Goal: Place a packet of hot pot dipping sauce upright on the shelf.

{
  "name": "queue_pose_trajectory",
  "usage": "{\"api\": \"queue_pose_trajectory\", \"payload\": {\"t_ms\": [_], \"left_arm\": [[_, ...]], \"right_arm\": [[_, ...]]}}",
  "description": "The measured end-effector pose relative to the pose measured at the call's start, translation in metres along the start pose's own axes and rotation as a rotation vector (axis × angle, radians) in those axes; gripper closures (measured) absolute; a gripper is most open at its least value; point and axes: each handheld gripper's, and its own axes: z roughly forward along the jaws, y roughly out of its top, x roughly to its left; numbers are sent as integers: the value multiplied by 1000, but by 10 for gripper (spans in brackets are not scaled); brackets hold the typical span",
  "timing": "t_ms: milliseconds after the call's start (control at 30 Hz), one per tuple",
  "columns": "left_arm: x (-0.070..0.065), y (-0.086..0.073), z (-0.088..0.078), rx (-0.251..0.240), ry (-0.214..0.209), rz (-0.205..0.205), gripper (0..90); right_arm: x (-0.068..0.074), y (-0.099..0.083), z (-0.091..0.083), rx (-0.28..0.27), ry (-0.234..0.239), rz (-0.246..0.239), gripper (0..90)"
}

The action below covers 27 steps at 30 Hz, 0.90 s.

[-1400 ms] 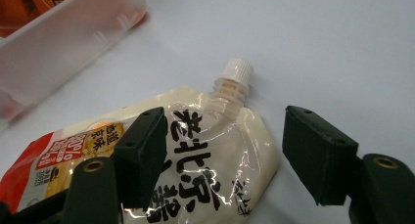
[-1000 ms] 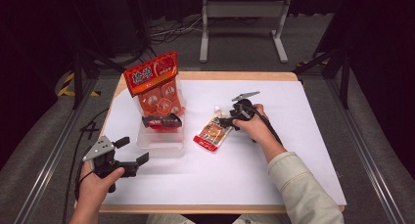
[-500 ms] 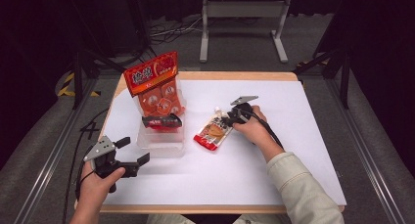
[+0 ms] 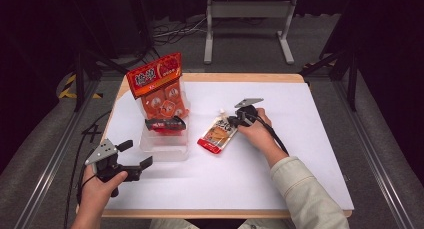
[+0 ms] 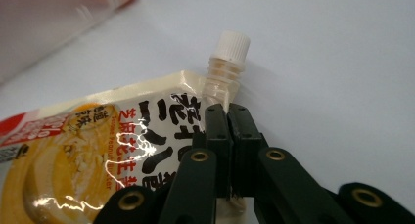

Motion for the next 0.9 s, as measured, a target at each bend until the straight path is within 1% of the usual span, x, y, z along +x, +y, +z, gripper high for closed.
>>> {"api": "queue_pose_trajectory", "payload": {"t_ms": [67, 167, 200, 367, 567, 600, 700, 900], "left_arm": [[0, 0, 0, 1, 1, 0, 31], [0, 0, 0, 1, 3, -2, 32], [0, 0, 0, 0, 2, -1, 32], [0, 0, 0, 7, 3, 1, 32], [0, 0, -2, 4, 5, 2, 35], [0, 0, -2, 4, 5, 2, 35], [0, 1, -2, -2, 11, 6, 39], [0, 2, -4, -18, 15, 6, 49]], "right_arm": [[-1, 4, -5, -22, 13, -6, 892], [-1, 9, -13, -51, 39, 5, 893], [-1, 11, -17, -68, 52, 15, 894], [1, 21, -32, -110, 76, 13, 896], [4, 30, -50, -164, 127, 30, 898], [4, 30, -50, -164, 127, 30, 898], [6, 34, -59, -184, 172, 50, 899], [13, 40, -70, -208, 231, 49, 900]]}}
